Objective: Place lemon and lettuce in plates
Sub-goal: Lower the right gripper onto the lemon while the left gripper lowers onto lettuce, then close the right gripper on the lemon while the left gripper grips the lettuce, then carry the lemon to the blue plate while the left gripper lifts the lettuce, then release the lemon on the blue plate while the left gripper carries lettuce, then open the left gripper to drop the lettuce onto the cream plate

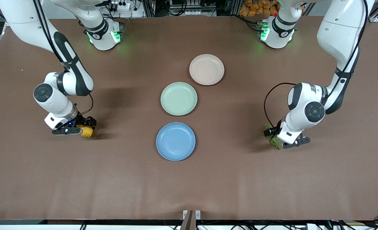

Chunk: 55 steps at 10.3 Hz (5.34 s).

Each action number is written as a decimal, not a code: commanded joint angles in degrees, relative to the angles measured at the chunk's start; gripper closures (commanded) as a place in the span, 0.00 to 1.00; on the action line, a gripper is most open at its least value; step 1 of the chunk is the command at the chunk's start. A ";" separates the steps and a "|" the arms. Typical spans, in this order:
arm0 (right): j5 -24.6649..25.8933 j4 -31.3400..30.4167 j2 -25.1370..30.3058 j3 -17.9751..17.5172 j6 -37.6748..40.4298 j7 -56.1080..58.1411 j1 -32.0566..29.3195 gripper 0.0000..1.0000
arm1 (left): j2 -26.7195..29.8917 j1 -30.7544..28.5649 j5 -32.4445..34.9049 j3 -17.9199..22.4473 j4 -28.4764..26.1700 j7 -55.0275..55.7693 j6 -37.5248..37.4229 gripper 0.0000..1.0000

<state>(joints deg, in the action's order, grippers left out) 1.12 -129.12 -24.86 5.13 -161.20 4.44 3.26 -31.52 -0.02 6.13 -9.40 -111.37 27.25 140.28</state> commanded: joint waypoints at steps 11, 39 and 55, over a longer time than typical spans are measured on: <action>-1.29 13.17 8.17 -11.26 26.38 -16.95 1.39 0.74 | -3.29 0.19 4.59 0.70 2.74 3.77 2.19 1.00; -4.62 54.79 -9.63 -15.33 51.74 -36.48 11.88 0.00 | 2.87 15.29 0.73 -32.26 -10.18 56.24 -17.41 0.01; -5.25 27.86 21.33 5.24 55.00 2.86 5.00 0.00 | 10.58 -0.41 12.33 -26.20 12.77 37.91 -32.53 0.00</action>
<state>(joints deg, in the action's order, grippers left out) -3.54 -100.22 -7.59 10.49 -109.19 6.35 8.58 -24.13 0.49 17.18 -35.53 -97.52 69.39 109.40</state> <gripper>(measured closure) 0.000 0.000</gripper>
